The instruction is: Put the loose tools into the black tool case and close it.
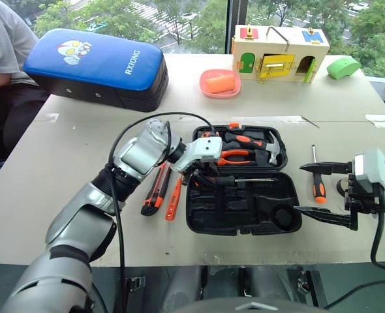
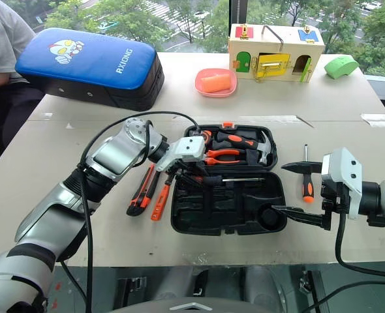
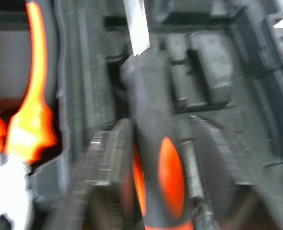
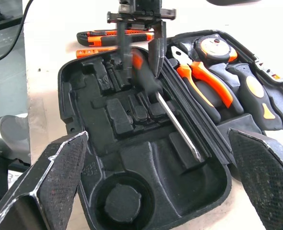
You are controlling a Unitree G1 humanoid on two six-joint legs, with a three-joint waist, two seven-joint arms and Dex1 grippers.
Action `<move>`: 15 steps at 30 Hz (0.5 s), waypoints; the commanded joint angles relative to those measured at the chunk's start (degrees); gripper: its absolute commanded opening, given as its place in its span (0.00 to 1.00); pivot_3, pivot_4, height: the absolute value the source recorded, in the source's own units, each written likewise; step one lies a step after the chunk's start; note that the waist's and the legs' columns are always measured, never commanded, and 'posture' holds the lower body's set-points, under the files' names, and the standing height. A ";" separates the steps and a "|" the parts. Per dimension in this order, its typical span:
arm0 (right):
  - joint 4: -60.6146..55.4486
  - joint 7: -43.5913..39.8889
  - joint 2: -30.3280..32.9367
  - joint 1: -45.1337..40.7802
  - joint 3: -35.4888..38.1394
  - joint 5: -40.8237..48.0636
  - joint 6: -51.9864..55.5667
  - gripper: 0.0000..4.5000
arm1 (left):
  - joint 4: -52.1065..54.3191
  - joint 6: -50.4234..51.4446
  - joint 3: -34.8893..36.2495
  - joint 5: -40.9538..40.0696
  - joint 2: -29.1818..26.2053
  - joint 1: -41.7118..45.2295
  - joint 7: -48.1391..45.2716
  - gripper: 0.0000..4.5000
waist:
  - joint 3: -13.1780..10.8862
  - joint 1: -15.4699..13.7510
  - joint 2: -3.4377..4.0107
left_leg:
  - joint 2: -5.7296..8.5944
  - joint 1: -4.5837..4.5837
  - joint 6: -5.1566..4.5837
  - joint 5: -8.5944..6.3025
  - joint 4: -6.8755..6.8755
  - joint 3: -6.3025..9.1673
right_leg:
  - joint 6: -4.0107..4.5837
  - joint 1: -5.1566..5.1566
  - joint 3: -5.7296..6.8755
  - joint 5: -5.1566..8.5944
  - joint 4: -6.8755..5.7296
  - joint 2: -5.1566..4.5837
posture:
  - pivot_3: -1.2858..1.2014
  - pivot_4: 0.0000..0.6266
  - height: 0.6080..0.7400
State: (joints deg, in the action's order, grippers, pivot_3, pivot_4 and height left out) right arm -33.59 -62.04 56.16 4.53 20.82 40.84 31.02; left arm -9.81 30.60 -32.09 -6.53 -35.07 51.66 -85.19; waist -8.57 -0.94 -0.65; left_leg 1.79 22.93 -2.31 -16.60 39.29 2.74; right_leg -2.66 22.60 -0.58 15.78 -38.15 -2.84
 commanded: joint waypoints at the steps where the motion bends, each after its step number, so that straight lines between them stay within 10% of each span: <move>1: -1.78 0.18 -0.02 0.04 2.14 1.24 -0.28 1.00 | 2.81 2.93 2.53 -0.39 -1.16 1.96 -0.24 0.91 | 0.00 0.01 0.00 | 0.00 0.00 -0.01 0.00 0.05 0.00 | 0.00 -0.01 0.00 0.00 -0.05 0.00 | 0.52 0.24 0.96; 7: -1.24 0.13 0.06 -0.19 2.08 1.54 -0.26 1.00 | 7.47 8.52 4.94 -3.98 -2.12 2.44 -1.28 0.97 | -0.01 0.23 -0.01 | -0.01 -0.03 -0.05 -0.03 0.09 0.01 | 0.00 0.01 -0.02 0.01 -0.20 0.02 | 0.52 0.24 0.96; 15: -0.69 0.30 -0.06 -1.29 0.95 1.08 -0.48 1.00 | 3.97 6.51 3.31 -1.15 0.68 1.93 2.52 0.29 | -0.01 0.16 -0.01 | 0.00 -0.02 -0.01 0.00 0.06 0.02 | -0.01 0.02 -0.02 0.02 -0.15 0.03 | 0.52 0.24 0.96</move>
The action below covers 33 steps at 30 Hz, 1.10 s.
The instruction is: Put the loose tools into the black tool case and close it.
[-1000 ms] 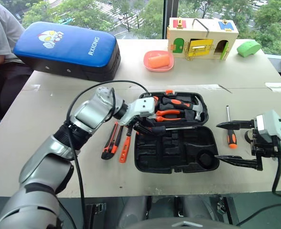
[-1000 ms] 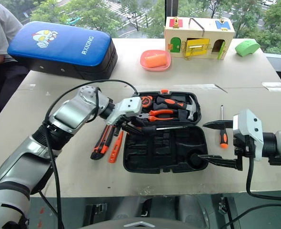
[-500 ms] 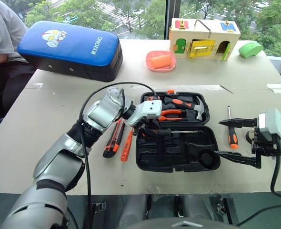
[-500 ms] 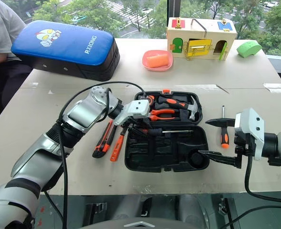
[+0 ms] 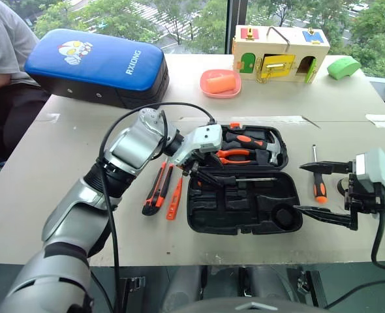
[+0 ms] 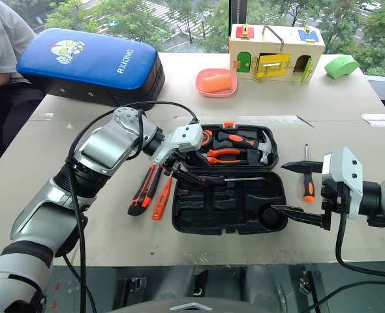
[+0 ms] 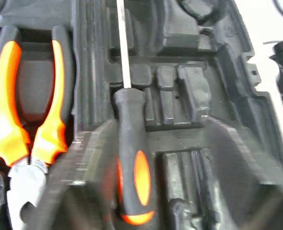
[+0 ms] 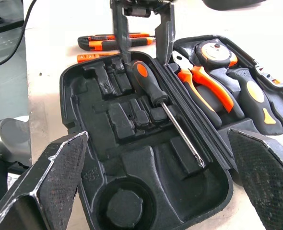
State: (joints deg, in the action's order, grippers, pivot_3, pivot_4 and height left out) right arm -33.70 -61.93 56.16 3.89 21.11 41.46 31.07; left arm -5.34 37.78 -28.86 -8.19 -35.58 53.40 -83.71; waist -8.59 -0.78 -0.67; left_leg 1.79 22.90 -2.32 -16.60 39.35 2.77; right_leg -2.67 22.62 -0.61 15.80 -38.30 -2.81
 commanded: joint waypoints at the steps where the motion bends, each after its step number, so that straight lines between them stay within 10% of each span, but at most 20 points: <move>1: -0.58 0.19 -0.08 -0.64 0.63 0.42 -0.53 1.00 | -1.04 -0.91 -0.20 0.78 1.72 0.23 1.34 0.17 | 0.00 -0.04 0.00 | 0.00 0.00 0.00 0.00 0.00 0.00 | 0.00 0.00 0.00 0.00 0.00 0.00 | 0.52 0.24 0.96; 3: -0.64 0.27 -0.16 -0.54 0.58 0.35 -0.54 1.00 | -2.16 -1.40 -0.86 1.39 2.87 0.32 2.08 0.00 | 0.00 -0.06 0.00 | 0.01 0.00 0.00 0.00 0.00 0.00 | 0.00 0.00 0.01 0.00 0.00 -0.01 | 0.52 0.24 0.96; 19: -1.31 2.03 -1.44 1.95 1.22 -0.43 -0.40 1.00 | -7.59 -7.19 -8.17 10.81 6.04 -2.84 6.44 0.00 | 0.04 -0.16 0.01 | 0.05 -0.42 -0.25 -0.14 0.07 0.04 | -0.01 -0.48 0.05 -0.01 0.02 -0.09 | 0.52 0.24 0.96; 25: -1.27 3.72 -2.12 6.05 5.11 -1.12 -0.06 1.00 | 0.35 -0.99 2.93 0.46 2.77 -3.25 2.27 0.00 | 0.01 0.26 0.02 | -0.01 -0.85 -0.29 -0.17 -0.08 0.06 | 0.00 -0.87 0.06 0.01 0.05 -0.02 | 0.52 0.24 0.96; 33: -4.47 11.94 -11.49 22.33 20.94 1.91 5.60 1.00 | 14.24 0.97 26.74 -18.69 -1.46 -11.50 4.17 0.74 | 0.03 -0.29 0.09 | -0.01 0.06 0.03 0.01 -0.09 0.20 | 0.01 -0.01 0.09 0.01 0.13 -0.09 | 0.52 0.24 0.96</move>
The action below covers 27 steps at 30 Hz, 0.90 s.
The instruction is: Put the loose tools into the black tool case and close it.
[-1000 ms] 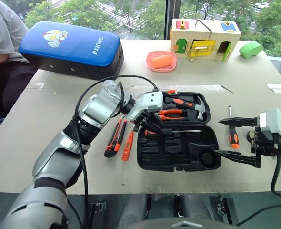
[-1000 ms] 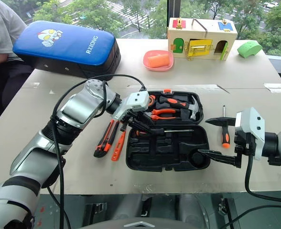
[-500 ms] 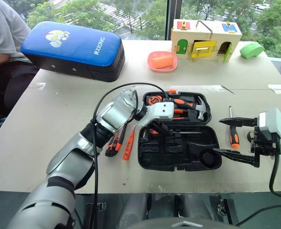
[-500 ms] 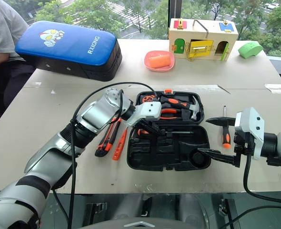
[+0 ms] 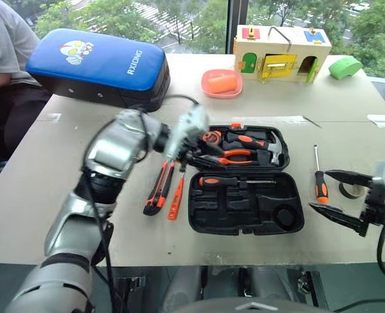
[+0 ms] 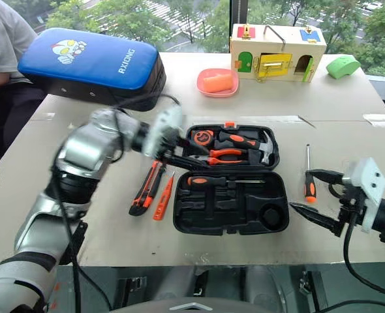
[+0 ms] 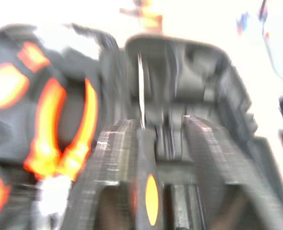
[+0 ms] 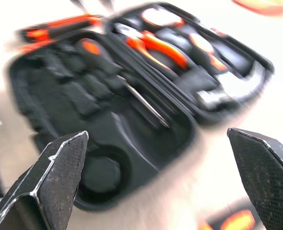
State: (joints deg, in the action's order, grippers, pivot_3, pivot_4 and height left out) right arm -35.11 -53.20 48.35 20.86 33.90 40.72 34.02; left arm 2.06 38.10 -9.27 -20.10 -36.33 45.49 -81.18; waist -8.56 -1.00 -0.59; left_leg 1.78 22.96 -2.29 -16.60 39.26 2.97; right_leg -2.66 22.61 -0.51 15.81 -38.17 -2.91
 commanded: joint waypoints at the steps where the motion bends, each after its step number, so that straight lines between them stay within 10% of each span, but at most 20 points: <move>1: -3.75 3.73 -4.98 7.22 9.66 3.29 3.01 1.00 | 8.71 1.89 8.36 -8.53 -1.21 -4.72 1.86 0.77 | 0.00 -0.13 0.01 | 0.00 0.00 0.00 0.00 -0.04 0.01 | -0.01 -0.03 0.00 -0.01 0.08 -0.02 | 0.52 0.24 0.96; 3: -4.82 5.05 -7.93 11.54 11.80 2.37 2.80 1.00 | 12.55 4.65 10.50 -12.43 -2.16 -6.92 2.31 0.99 | 0.00 -0.08 0.01 | 0.02 0.00 -0.01 -0.01 -0.02 -0.01 | -0.02 -0.06 -0.02 -0.01 0.09 -0.05 | 0.52 0.24 0.96; 10: -8.69 14.32 -14.22 15.72 12.36 4.13 6.15 1.00 | 16.22 9.97 12.22 -20.79 -1.98 -8.39 6.30 0.99 | 0.04 0.23 0.09 | 0.01 -0.30 -0.05 -0.03 0.00 -0.02 | -0.01 -0.29 -0.04 -0.02 0.04 -0.04 | 0.52 0.24 0.96; 24: 0.40 41.21 -23.09 -10.41 -14.86 -11.65 8.59 1.00 | 20.82 7.02 6.60 -20.34 -6.63 -10.40 7.15 0.99 | 0.04 0.14 0.18 | 0.04 -0.26 0.04 0.02 -0.09 -0.13 | 0.01 -0.15 -0.15 -0.01 0.05 0.06 | 0.52 0.24 0.96; 27: 2.47 42.62 -25.65 -11.84 -18.88 -14.01 8.14 0.80 | 20.51 6.45 6.05 -20.29 -7.18 -10.08 7.39 1.00 | 0.04 0.19 0.21 | 0.04 -0.22 0.04 0.02 -0.12 -0.12 | 0.01 -0.10 -0.14 -0.01 0.06 0.08 | 0.52 0.24 0.96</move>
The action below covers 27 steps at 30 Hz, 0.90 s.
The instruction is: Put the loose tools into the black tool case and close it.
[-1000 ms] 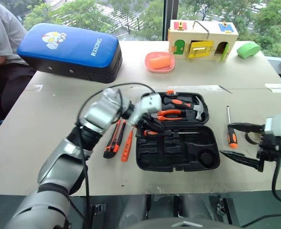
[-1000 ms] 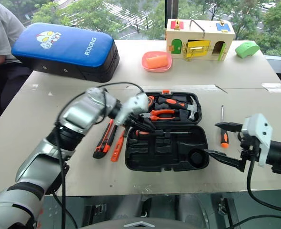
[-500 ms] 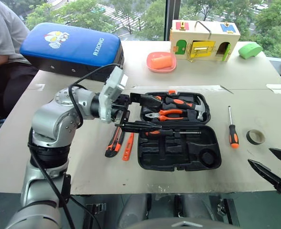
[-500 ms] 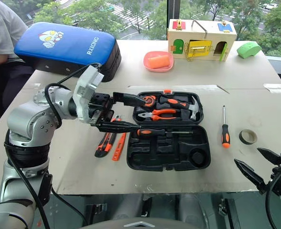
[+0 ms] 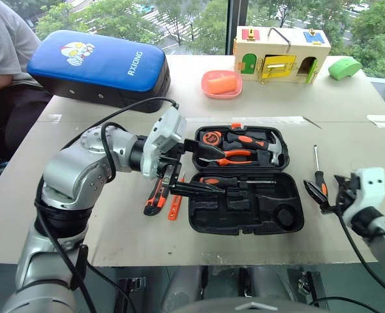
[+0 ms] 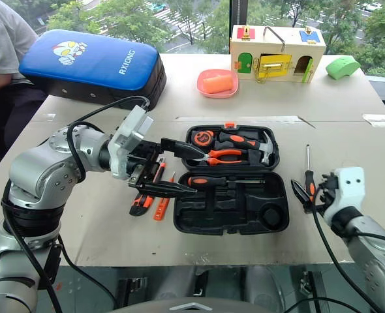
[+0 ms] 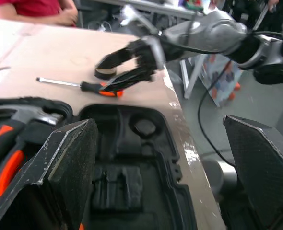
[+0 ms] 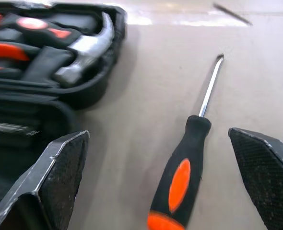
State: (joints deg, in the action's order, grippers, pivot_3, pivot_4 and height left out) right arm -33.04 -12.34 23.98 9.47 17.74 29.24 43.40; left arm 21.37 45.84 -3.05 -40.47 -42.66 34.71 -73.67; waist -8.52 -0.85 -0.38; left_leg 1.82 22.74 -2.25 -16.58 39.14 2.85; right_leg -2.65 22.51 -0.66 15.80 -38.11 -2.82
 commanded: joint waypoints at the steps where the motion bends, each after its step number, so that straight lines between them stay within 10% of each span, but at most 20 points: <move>1: 1.32 2.43 -2.03 -0.63 -3.73 -3.61 -1.55 0.72 | 0.92 -1.32 -0.27 0.09 -0.97 0.94 -0.02 1.00 | 0.01 0.15 0.00 | 0.00 0.00 0.00 0.00 0.00 0.00 | 0.00 0.01 0.00 0.00 0.00 0.02 | 0.52 0.24 0.96; 5: 4.81 6.78 -5.13 -1.17 -3.70 -7.63 -2.92 0.34 | 0.38 -1.27 -0.37 -0.09 -1.46 1.60 0.30 1.00 | 0.04 0.36 -0.04 | -0.01 -0.01 0.01 0.01 0.00 -0.03 | -0.01 0.05 -0.06 -0.01 -0.05 0.06 | 0.52 0.24 0.96; 17: 5.52 4.90 -5.66 0.28 -5.18 -11.19 -6.99 0.34 | -0.65 -1.77 -1.10 0.11 -1.84 2.45 0.37 1.00 | 0.04 0.73 -0.03 | -0.02 -0.04 0.02 0.01 -0.03 -0.06 | 0.00 0.09 -0.12 0.00 -0.12 0.18 | 0.52 0.24 0.96; 22: 3.36 2.19 -3.38 0.56 -4.38 -11.56 -9.13 0.13 | -1.35 -2.45 -1.42 0.73 -2.06 1.89 0.46 1.00 | 0.03 0.74 -0.03 | -0.01 -0.04 0.02 0.01 -0.03 -0.06 | 0.00 0.09 -0.11 0.00 -0.12 0.18 | 0.52 0.24 0.96; 27: 0.80 -14.58 8.62 -5.82 -2.79 -5.35 -12.06 0.13 | -1.81 -3.27 -1.16 1.96 -5.12 -1.44 -1.25 1.00 | -0.11 1.46 0.21 | 0.01 -0.03 0.00 0.00 0.00 -0.17 | -0.02 0.11 -0.23 -0.01 -0.15 0.27 | 0.52 0.24 0.96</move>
State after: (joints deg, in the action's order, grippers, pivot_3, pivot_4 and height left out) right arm -28.44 -19.33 29.13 6.66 13.11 20.65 34.42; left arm 19.10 43.93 -5.05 -39.19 -46.46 34.20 -73.71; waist -8.63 0.60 -0.17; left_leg 1.84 22.70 -2.26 -16.58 39.14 2.65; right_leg -2.67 22.62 -0.90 15.80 -38.27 -2.56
